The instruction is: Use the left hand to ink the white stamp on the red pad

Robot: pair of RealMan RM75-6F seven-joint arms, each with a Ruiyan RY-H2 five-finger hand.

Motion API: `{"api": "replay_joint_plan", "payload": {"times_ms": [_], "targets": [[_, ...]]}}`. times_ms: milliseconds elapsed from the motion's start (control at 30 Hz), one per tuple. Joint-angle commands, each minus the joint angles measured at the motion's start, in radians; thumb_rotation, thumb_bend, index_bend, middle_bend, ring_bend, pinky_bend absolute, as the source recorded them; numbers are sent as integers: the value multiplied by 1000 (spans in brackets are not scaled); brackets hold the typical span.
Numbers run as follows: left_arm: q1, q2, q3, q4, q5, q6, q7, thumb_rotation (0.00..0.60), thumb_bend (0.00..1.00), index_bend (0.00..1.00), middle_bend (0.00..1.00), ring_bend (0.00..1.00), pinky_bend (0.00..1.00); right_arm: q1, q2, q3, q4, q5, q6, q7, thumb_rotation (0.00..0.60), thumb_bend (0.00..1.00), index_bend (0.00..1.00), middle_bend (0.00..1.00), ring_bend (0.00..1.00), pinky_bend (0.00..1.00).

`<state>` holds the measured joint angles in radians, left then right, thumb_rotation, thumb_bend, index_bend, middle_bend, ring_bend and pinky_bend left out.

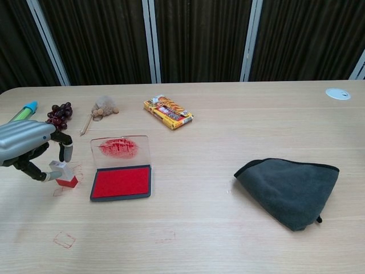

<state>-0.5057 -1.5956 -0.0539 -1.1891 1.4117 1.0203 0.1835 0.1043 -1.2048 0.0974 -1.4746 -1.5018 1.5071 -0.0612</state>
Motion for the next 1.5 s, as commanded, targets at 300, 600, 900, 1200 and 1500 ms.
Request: {"api": "replay_joint_plan", "payload": {"times_ms": [300, 600, 900, 1200, 1500], "targets": [[-7, -5, -1, 2, -28, -9, 40, 600, 244, 488, 452, 813, 862, 2, -2, 1, 6, 7, -7, 1, 600, 0, 0, 0, 0, 0], [-8, -11, 3, 5, -42, -17, 43, 600, 329, 556, 522, 814, 862, 2, -3, 2, 10, 11, -7, 1, 600, 0, 0, 0, 0, 0], [-8, 9, -1, -22, -24, 13, 8, 600, 376, 597, 549, 813, 862, 2, -4, 5, 12, 19, -10, 3, 600, 0, 0, 0, 0, 0], [-48, 123, -41, -225, -16, -7, -60, 600, 396, 602, 552, 814, 862, 4, -5, 11, 21, 38, -23, 9, 600, 0, 0, 0, 0, 0], [-129, 96, -83, -296, -126, -115, 26, 600, 445, 600, 554, 814, 862, 10, -10, 24, 45, 72, -44, 15, 600, 0, 0, 0, 0, 0]]}}
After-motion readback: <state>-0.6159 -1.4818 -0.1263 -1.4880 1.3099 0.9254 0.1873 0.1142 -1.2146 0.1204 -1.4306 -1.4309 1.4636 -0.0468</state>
